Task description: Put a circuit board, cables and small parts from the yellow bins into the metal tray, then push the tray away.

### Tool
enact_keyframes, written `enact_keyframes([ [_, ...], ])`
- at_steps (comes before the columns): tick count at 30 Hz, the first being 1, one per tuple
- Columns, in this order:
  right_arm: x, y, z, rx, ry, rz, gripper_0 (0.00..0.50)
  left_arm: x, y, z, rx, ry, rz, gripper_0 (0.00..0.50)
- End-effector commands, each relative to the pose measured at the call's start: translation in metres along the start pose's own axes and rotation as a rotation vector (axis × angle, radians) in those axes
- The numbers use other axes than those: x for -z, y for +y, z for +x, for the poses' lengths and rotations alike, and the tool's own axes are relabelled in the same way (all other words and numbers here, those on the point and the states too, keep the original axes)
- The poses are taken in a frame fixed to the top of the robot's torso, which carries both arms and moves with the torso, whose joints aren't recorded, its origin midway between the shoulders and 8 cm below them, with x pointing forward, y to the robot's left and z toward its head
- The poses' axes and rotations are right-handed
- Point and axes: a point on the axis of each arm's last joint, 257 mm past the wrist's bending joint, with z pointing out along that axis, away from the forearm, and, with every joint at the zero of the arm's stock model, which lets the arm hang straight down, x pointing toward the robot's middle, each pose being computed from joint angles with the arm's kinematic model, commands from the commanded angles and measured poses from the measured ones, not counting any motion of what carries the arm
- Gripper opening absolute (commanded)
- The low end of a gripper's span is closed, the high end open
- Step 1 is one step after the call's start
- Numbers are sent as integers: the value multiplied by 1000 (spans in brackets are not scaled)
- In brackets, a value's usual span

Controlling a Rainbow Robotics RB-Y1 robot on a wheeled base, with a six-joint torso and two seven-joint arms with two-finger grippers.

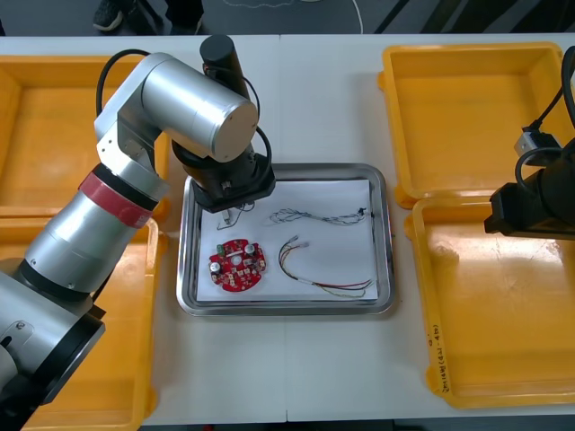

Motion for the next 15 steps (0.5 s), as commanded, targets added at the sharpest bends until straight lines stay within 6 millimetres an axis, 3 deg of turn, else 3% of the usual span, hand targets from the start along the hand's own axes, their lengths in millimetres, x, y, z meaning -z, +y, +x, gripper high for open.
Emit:
enact_keyframes([
  [1,5,2,-1,-14,-17,-20,500,12,-32,-4,-20,-28,36,0],
  [15,4,1,2,-17,-10,-23,500,-4,-24,8,-48,1,-7,0],
])
